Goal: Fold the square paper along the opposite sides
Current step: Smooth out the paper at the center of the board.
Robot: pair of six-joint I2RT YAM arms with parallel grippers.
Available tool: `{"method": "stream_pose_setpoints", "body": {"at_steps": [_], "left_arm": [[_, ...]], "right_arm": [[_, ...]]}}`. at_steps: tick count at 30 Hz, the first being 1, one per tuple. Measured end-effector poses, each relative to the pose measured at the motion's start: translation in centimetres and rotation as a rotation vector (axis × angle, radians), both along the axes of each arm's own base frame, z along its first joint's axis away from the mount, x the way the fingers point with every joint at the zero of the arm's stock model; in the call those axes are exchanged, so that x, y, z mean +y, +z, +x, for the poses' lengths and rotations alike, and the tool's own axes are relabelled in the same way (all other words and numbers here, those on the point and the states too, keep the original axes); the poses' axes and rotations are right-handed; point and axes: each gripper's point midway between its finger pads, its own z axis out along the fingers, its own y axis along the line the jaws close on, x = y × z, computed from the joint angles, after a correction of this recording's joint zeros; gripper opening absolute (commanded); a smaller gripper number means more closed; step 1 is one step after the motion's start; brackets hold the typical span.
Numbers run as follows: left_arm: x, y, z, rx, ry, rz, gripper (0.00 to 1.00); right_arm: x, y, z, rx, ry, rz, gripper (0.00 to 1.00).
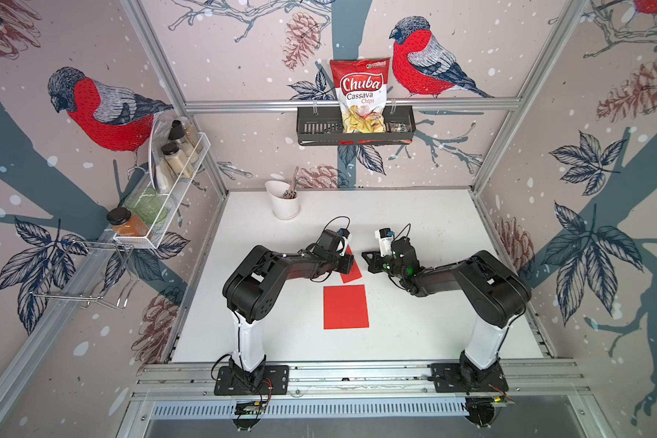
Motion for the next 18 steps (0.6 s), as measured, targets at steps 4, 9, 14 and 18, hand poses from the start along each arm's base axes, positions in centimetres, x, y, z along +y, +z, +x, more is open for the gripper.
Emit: {"method": "stream_pose_setpoints", "body": {"at_steps": [4,9,14,18], "left_arm": [[-0.2,-0.1,0.5,-0.020,-0.005,-0.017,0.00],[-0.2,-0.2,0.5,-0.043,-0.016,-0.055,0.00],[0.0,-0.2,0.4,-0.055,-0.018,-0.073,0.00],[0.2,-0.2,0.4,-0.052,-0.021,-0.083,0.00]], "right_arm": [[0.7,-0.6,-0.1,0.005,0.026,0.000,0.00],[1.8,-0.9,-0.1,-0.007,0.057,-0.015,0.00],[2.4,-2.0,0.8,0.019,0.053,-0.041,0.00],[2.5,-3.7,0.6,0.067,0.049,-0.087,0.00]]}}
